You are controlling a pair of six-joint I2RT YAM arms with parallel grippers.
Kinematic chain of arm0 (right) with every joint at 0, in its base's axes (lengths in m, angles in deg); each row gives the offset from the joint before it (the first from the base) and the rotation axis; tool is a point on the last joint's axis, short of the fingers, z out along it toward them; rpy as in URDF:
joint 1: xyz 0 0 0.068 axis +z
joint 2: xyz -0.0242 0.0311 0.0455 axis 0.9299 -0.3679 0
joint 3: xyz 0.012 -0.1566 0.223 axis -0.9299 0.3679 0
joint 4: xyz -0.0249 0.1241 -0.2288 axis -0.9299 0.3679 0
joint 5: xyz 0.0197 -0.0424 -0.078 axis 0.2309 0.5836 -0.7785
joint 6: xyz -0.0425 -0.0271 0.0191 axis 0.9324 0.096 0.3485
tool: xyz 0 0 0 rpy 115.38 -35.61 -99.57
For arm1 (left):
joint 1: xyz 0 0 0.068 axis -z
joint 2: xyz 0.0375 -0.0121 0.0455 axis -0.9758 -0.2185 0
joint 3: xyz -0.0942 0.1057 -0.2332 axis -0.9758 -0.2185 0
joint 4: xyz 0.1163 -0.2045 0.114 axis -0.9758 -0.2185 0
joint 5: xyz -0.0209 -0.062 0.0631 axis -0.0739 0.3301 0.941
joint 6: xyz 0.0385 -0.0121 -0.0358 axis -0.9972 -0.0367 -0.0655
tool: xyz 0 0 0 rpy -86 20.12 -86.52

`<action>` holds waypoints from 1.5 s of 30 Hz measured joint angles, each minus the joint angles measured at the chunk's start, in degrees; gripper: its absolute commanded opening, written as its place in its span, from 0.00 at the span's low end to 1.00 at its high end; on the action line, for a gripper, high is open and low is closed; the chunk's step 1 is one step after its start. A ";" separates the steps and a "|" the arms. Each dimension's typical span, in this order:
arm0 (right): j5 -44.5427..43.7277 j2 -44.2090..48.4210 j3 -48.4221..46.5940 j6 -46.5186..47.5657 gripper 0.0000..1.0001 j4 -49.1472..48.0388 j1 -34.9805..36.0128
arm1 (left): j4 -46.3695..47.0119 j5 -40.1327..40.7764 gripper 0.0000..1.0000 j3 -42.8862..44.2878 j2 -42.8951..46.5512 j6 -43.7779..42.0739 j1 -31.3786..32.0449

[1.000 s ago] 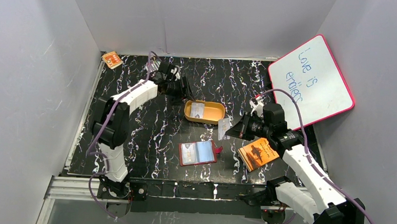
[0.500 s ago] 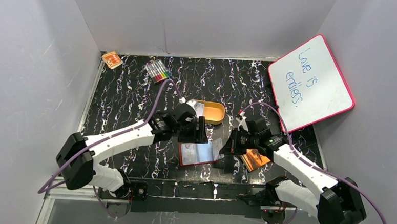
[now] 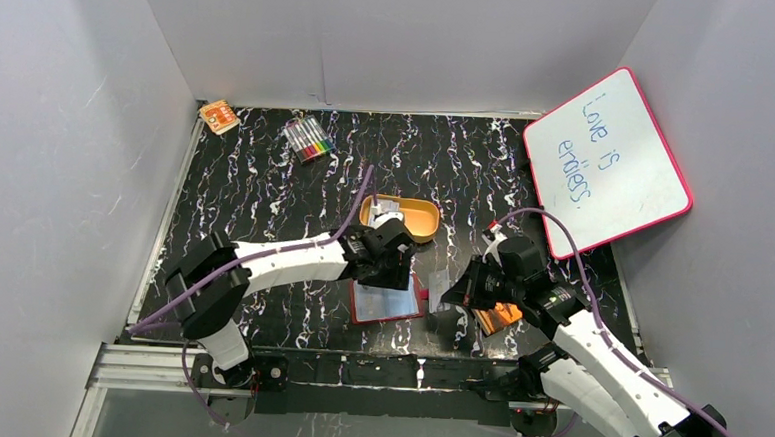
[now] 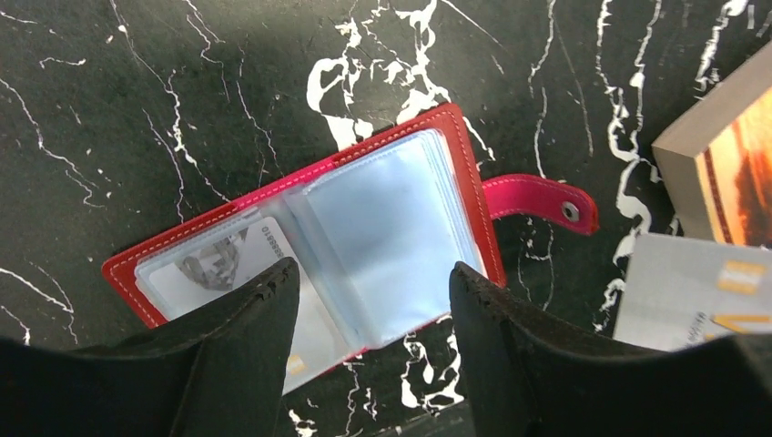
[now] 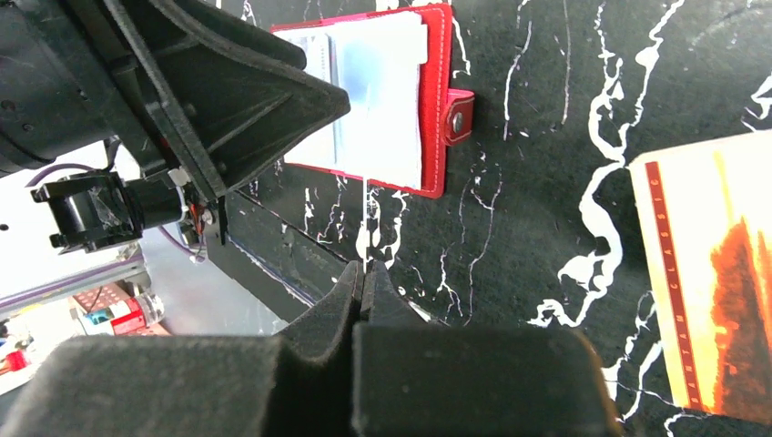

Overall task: Put the credit cards into the card holder
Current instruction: Insert the credit card into the card holder.

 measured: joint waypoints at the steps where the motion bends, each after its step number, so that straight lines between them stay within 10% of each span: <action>1: -0.17 0.35 0.00 0.00 0.00 0.52 0.00 | -0.09 0.44 0.58 0.35 -0.85 -0.07 0.04; 14: -1.36 0.68 0.00 0.04 0.00 2.10 0.02 | -1.51 3.19 0.47 4.15 -8.26 -1.20 2.71; 27: 0.11 0.70 0.11 0.02 0.00 1.38 0.00 | -3.58 6.97 0.10 3.74 -8.48 -0.17 3.28; 45: 12.74 -13.09 0.66 0.55 0.00 -8.87 0.68 | -2.23 7.45 0.00 1.64 -6.88 2.51 3.32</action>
